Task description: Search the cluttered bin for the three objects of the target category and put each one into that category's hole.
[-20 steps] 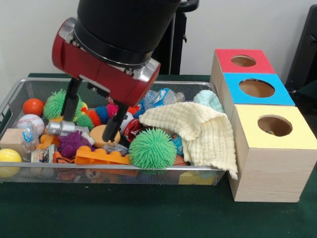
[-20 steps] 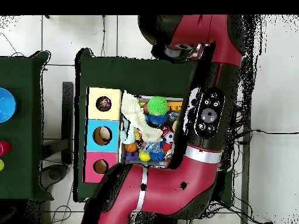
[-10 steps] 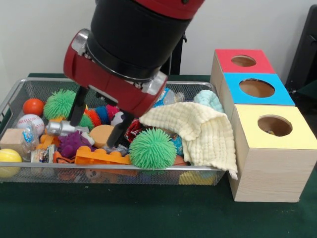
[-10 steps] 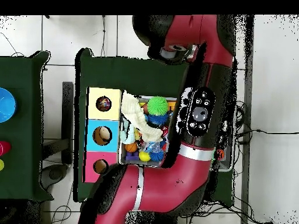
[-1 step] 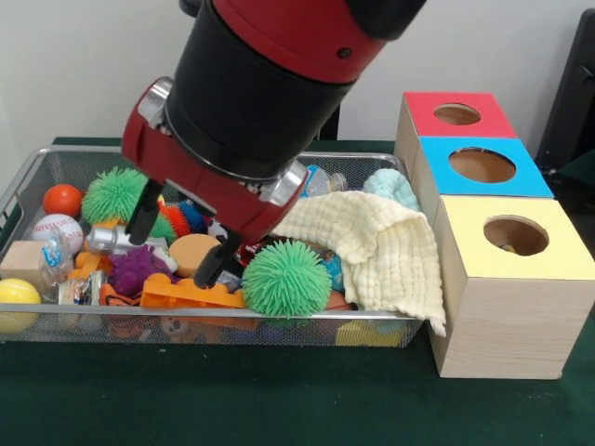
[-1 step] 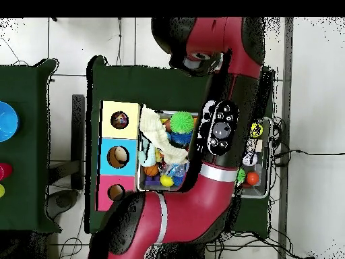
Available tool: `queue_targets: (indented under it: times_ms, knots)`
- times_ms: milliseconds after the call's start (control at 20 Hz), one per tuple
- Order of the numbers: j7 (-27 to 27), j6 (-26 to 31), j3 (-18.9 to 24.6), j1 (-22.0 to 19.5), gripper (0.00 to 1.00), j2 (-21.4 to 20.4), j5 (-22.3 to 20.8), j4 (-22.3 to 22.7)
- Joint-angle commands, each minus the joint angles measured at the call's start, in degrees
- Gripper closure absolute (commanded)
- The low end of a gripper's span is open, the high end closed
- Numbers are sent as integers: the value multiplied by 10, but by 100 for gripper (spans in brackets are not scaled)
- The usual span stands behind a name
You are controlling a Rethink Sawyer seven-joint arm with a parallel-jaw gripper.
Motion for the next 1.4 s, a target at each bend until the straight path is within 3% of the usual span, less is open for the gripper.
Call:
queue_targets:
  times_ms: [50, 150, 350, 650, 1000, 1200, 1400]
  knots:
    - [0, 56, 250, -25, 0, -33, -204, 83]
    - [12, 65, 312, -32, 0, -40, -274, 91]
    - [-17, 70, 395, -49, 0, -53, -369, 106]
    - [-91, 34, 433, -67, 0, -61, -423, 123]
    - [-145, 17, 478, -94, 0, -69, -453, 140]
    - [-167, -5, 483, -100, 0, -68, -467, 149]
    - [-212, -3, 496, -100, 0, -72, -511, 155]
